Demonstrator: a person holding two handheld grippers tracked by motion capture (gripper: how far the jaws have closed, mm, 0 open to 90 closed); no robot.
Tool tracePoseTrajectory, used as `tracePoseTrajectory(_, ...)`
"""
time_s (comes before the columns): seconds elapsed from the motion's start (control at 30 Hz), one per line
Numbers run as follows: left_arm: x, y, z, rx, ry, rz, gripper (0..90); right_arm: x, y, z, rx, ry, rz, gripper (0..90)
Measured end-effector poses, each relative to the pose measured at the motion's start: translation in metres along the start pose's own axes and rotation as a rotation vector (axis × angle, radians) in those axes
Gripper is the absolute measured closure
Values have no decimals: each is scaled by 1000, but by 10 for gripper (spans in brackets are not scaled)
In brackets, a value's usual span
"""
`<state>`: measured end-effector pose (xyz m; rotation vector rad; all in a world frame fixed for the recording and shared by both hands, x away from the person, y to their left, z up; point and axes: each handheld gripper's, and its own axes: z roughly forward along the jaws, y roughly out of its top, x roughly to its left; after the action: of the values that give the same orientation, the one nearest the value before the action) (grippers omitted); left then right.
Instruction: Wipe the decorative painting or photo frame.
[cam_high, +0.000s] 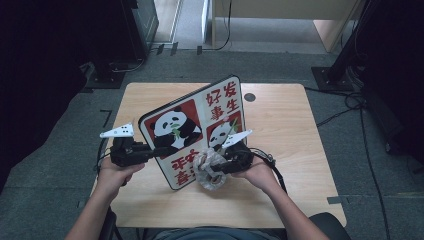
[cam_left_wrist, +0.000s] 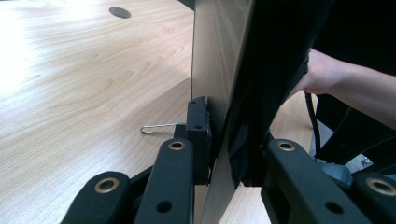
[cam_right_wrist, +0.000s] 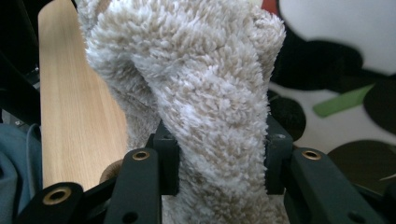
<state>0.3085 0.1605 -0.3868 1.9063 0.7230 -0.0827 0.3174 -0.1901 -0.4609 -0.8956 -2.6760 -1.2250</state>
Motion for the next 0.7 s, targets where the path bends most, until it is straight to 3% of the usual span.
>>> tracePoseTrajectory(0.37,0,0,0,1,2,-3,786,-4,-9,8,39,5,0,595)
tracePoseTrajectory(0.7,0,0,0,-2,4,-8,787,0,-3,-3,21,25,-10,612)
